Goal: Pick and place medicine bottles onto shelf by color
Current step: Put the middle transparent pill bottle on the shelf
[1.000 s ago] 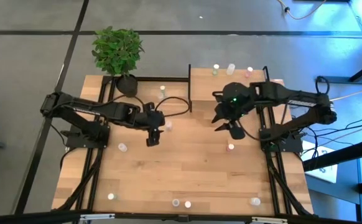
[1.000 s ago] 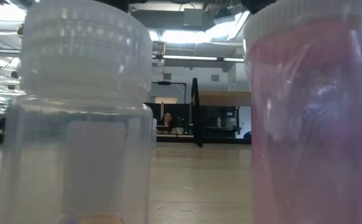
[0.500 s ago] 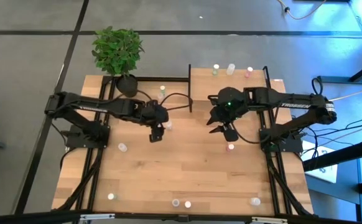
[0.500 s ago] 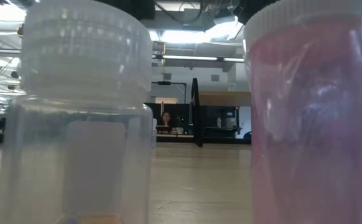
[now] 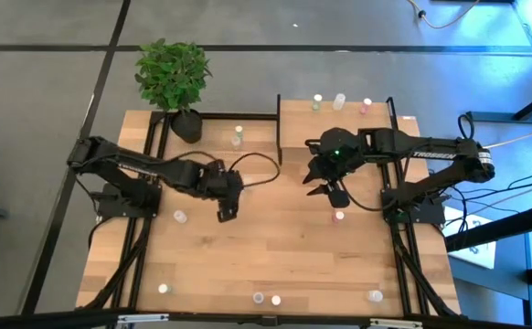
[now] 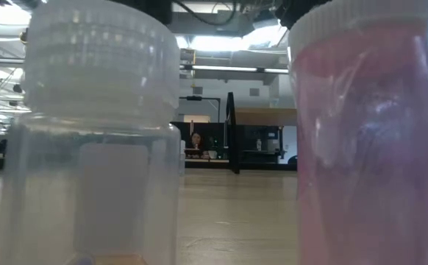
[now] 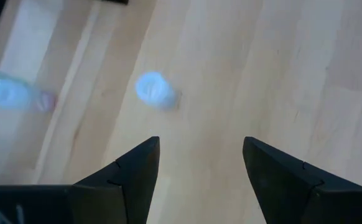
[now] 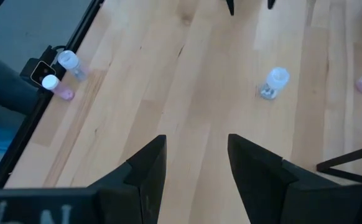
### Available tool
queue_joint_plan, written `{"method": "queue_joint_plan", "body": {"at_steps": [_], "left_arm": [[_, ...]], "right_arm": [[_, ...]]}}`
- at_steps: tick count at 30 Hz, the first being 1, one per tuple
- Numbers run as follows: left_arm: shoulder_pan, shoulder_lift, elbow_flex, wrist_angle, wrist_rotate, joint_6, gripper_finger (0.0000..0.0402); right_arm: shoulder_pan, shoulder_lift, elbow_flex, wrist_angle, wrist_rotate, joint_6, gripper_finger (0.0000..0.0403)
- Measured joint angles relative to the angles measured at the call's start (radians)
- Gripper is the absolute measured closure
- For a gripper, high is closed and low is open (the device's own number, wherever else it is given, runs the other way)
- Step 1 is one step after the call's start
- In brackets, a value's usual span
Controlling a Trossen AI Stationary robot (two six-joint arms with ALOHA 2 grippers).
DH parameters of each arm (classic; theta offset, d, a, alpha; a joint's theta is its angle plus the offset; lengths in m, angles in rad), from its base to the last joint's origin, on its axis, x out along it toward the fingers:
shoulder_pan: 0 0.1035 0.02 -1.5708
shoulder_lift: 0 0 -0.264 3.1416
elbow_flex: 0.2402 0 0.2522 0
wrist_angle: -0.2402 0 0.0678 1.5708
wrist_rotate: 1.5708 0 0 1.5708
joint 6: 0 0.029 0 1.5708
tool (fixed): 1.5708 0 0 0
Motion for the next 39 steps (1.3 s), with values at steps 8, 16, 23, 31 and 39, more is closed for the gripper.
{"method": "queue_joint_plan", "body": {"at_steps": [8,16,23,31,39], "left_arm": [[-0.009,-0.270,-0.276,0.298,-0.048,-0.132,0.0176],[-0.006,-0.299,-0.519,0.818,-0.057,-0.122,0.0176],[-0.005,-0.214,-0.564,0.875,-0.170,-0.148,0.0176],[-0.005,-0.020,-0.564,0.915,-0.178,-0.245,0.0176],[0.005,0.074,-0.564,0.964,-0.248,-0.279,0.0176]], "right_arm": [[0.000,0.000,0.000,0.001,-0.001,0.010,0.0228],[0.000,0.000,0.000,0.006,-0.002,0.051,0.0228],[0.000,0.000,0.000,0.012,0.001,0.053,0.0228],[-0.001,0.000,0.000,0.023,0.111,0.049,0.0228],[-0.001,0.000,0.000,0.031,0.111,0.050,0.0228]]}}
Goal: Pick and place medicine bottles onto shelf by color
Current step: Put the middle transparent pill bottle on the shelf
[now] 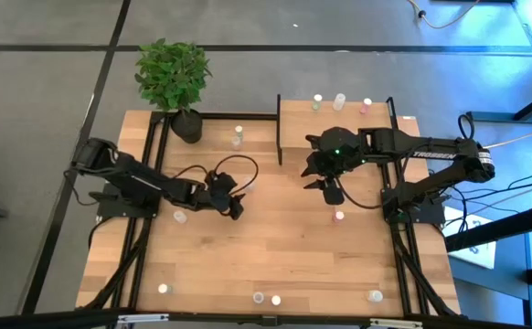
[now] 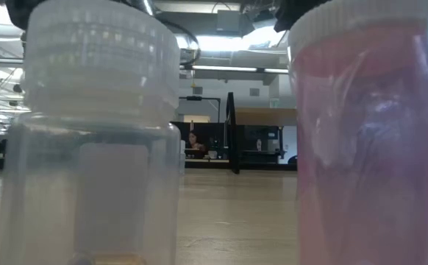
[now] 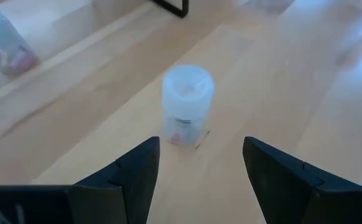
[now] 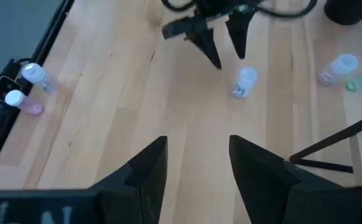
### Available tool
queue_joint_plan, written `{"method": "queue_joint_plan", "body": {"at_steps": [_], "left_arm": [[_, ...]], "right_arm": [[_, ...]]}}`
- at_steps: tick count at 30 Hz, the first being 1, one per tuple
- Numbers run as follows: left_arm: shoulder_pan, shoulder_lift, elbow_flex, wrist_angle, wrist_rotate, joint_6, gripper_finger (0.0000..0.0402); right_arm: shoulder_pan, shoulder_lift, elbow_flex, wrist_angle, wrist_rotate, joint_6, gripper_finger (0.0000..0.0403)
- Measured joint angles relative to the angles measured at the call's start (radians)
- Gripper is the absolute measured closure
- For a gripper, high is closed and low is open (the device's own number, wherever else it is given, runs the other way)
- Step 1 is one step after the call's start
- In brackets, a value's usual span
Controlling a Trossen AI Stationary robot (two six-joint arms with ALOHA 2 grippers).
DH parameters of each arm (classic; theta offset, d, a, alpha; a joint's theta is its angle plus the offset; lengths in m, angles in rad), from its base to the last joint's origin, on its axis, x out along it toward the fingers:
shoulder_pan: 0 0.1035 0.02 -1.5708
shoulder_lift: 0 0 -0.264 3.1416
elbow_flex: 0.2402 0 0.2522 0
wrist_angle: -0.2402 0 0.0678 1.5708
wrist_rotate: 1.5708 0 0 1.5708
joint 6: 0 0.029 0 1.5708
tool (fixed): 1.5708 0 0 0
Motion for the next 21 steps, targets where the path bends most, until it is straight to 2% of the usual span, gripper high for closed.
{"method": "queue_joint_plan", "body": {"at_steps": [7,17,21], "left_arm": [[0.026,0.092,0.000,0.095,0.000,0.026,0.0176],[0.071,0.097,0.000,0.100,0.008,0.103,0.0176],[0.102,0.097,0.000,0.112,0.096,0.140,0.0176]], "right_arm": [[0.000,0.000,0.000,0.008,0.001,0.000,0.0228],[0.000,0.000,0.000,0.009,0.002,0.000,0.0228],[0.000,0.000,0.000,0.010,0.002,0.000,0.0228]]}}
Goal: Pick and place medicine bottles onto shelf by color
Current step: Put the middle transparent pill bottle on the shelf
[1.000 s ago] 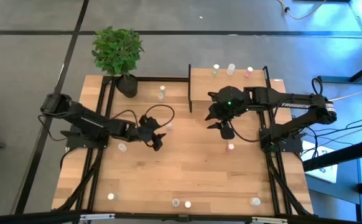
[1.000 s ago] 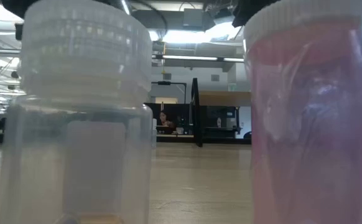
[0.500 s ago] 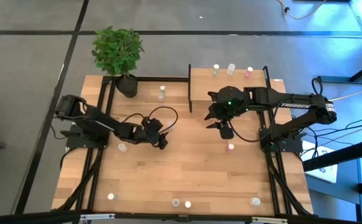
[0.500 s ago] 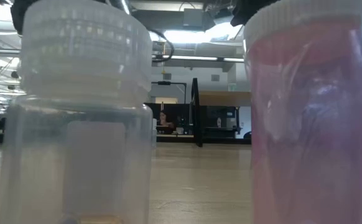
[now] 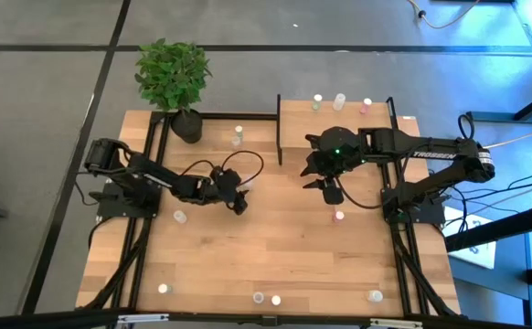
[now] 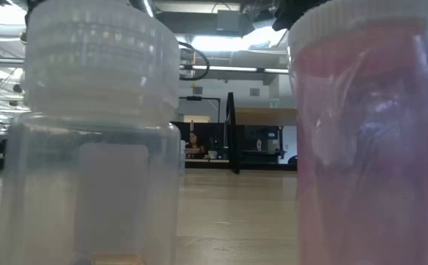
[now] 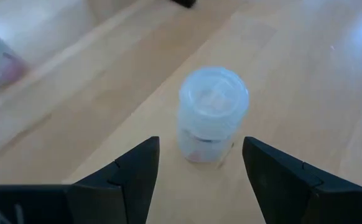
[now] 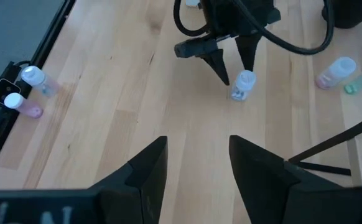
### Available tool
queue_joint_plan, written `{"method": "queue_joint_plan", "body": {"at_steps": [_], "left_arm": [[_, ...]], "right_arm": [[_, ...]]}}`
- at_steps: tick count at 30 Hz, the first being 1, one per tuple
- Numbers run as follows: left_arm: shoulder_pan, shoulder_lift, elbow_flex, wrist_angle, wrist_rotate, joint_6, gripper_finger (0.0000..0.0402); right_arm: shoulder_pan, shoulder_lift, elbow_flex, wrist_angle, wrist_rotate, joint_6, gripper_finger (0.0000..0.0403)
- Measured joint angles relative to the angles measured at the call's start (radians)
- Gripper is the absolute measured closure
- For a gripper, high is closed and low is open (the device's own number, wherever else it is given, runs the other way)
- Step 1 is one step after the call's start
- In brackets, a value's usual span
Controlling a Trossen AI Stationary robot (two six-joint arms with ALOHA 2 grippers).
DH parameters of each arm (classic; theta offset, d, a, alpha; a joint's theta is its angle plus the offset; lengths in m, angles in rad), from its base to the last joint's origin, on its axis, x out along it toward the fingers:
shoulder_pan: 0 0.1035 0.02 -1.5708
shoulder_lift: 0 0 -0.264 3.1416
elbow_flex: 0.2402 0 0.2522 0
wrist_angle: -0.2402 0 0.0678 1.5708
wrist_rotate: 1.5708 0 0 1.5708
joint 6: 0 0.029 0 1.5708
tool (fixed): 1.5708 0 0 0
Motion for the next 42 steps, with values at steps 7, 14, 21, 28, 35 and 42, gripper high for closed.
{"method": "queue_joint_plan", "body": {"at_steps": [7,14,21,28,35,42], "left_arm": [[-0.008,-0.039,0.009,-0.008,0.084,0.049,0.0176],[0.037,-0.138,0.068,-0.213,0.112,0.135,0.0176],[0.112,-0.156,0.218,-0.452,0.281,0.233,0.0176],[0.155,-0.156,0.333,-0.592,0.325,0.300,0.0176],[0.168,-0.152,0.358,-0.620,0.385,0.299,0.0176],[0.168,-0.130,0.432,-0.708,0.387,0.310,0.0176]], "right_arm": [[0.000,0.000,0.000,0.000,0.000,0.000,0.0228],[0.000,0.000,0.000,0.002,0.000,0.000,0.0228],[-0.002,0.000,0.000,0.004,0.000,0.000,0.0228],[-0.002,0.000,0.000,0.006,0.010,0.000,0.0228],[-0.002,0.000,0.000,0.006,0.028,0.000,0.0228],[-0.002,0.000,0.000,0.005,0.026,0.000,0.0228]]}}
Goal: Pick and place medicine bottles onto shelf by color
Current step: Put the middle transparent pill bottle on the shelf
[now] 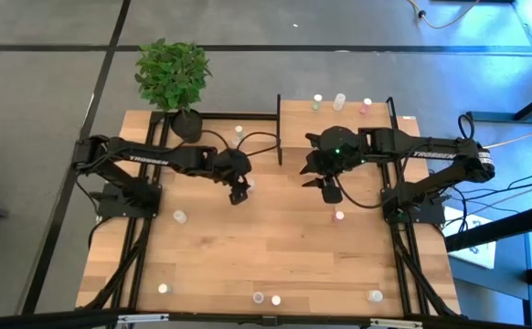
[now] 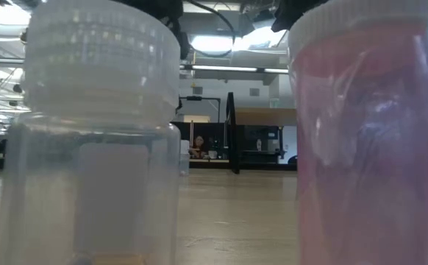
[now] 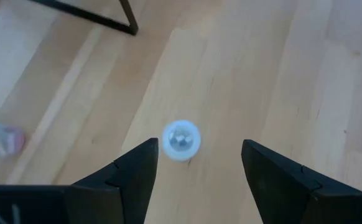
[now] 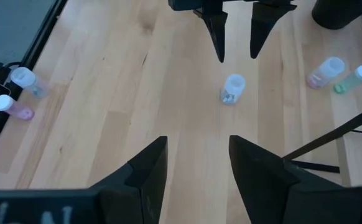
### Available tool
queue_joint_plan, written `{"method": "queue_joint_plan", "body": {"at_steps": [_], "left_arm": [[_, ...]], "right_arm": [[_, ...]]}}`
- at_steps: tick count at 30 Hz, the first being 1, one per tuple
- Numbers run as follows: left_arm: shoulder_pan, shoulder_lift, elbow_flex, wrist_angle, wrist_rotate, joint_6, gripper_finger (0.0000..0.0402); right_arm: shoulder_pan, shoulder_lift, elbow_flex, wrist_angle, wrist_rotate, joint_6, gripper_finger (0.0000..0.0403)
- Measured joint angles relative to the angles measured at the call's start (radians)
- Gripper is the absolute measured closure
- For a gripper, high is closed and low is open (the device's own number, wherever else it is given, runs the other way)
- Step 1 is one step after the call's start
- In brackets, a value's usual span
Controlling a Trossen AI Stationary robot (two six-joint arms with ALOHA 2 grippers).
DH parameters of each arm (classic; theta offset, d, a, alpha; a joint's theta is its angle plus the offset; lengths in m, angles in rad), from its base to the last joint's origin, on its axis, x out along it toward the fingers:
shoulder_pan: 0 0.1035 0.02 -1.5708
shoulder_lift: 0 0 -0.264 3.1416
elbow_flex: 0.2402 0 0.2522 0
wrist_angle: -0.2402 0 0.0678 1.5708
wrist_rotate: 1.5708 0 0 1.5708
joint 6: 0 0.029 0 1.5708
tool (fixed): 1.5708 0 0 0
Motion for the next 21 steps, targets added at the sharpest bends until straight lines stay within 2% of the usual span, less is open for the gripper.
{"method": "queue_joint_plan", "body": {"at_steps": [6,14,21], "left_arm": [[0.003,0.040,0.050,-0.037,0.021,0.017,0.0176],[0.018,0.052,0.049,-0.045,0.024,0.017,0.0176],[0.042,0.052,0.056,-0.052,0.127,0.017,0.0176]], "right_arm": [[0.000,-0.019,0.000,-0.019,-0.001,-0.002,0.0228],[0.000,-0.130,0.001,-0.037,-0.002,-0.003,0.0228],[-0.006,-0.192,-0.026,0.017,-0.002,-0.027,0.0228]]}}
